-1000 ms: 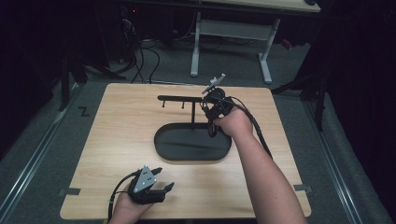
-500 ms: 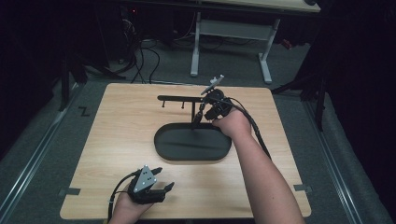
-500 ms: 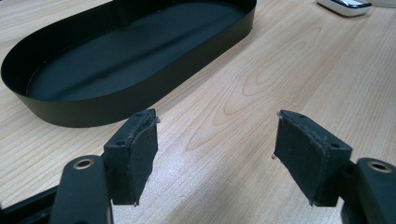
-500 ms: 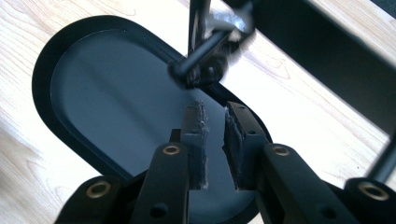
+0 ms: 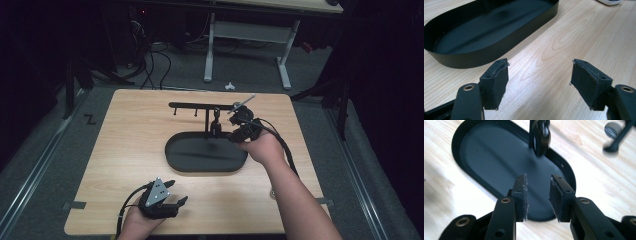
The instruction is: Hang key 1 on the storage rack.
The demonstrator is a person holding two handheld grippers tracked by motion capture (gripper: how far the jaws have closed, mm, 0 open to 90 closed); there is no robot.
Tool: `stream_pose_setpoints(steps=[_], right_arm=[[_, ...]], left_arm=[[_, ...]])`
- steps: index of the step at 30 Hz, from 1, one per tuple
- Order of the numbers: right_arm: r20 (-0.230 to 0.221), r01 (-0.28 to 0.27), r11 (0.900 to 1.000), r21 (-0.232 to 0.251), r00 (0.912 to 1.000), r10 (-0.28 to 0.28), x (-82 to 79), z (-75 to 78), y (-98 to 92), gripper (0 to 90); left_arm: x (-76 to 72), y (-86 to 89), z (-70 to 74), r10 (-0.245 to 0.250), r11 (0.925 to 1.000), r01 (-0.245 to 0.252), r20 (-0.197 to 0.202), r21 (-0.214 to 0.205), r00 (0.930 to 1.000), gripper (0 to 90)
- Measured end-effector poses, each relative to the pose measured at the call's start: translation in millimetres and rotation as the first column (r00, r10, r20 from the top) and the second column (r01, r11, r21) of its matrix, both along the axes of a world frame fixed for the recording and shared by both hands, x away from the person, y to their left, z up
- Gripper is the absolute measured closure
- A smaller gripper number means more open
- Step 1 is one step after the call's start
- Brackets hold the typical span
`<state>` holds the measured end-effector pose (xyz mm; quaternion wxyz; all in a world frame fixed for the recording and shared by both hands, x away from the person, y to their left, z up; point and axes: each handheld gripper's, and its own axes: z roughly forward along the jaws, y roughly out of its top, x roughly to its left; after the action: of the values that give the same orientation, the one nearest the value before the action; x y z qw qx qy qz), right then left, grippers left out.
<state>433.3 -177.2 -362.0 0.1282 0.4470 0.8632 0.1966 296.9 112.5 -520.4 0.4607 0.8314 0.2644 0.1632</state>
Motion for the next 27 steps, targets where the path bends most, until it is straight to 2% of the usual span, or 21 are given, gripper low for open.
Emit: stream_pose_setpoints(steps=[5,6,9,14,15,16,21,27], right_arm=[[0.009,0.003,0.9999,0.013,1.0000,-0.003,-14.2,-4.9,-13.7,60.9],[0.000,0.017,0.9992,0.037,0.9999,-0.017,-20.6,-7.7,-22.0,60.4],[0.002,0.027,0.9991,0.034,0.9996,-0.027,-29.4,-13.2,-34.1,59.4],[-0.007,0.061,0.9967,0.053,0.9981,-0.061,-41.2,-25.9,-57.1,58.5],[-0.007,0.061,0.9967,0.053,0.9981,-0.061,-41.2,-25.9,-57.1,58.5],[-0.013,0.078,0.9953,0.058,0.9969,-0.077,-45.5,-31.5,-66.1,58.5],[-0.027,0.116,0.9917,0.056,0.9930,-0.115,-53.3,-43.1,-83.6,58.4],[-0.054,0.164,0.9860,0.031,0.9853,-0.162,-62.6,-67.2,-110.7,58.3]], left_arm=[[-0.2,-1.7,-1.1,-0.002,1.0000,0.002,-0.002,0.004,1.0000,30.4],[-0.1,-2.1,-1.5,-0.004,1.0000,0.004,-0.004,0.006,1.0000,30.4],[-0.1,-2.9,-2.4,-0.003,1.0000,0.003,-0.003,0.007,1.0000,30.4],[0.1,-3.4,-3.1,-0.006,0.9999,0.006,-0.006,0.011,1.0000,30.4],[0.1,-3.4,-3.1,-0.006,0.9999,0.006,-0.006,0.011,1.0000,30.4],[0.1,-3.7,-3.3,-0.006,0.9999,0.006,-0.009,0.010,0.9999,30.4],[0.4,-3.8,-3.4,-0.007,0.9999,0.007,-0.008,0.012,0.9999,30.4],[1.0,-4.4,-4.3,-0.012,0.9997,0.013,-0.012,0.022,0.9999,30.4]])
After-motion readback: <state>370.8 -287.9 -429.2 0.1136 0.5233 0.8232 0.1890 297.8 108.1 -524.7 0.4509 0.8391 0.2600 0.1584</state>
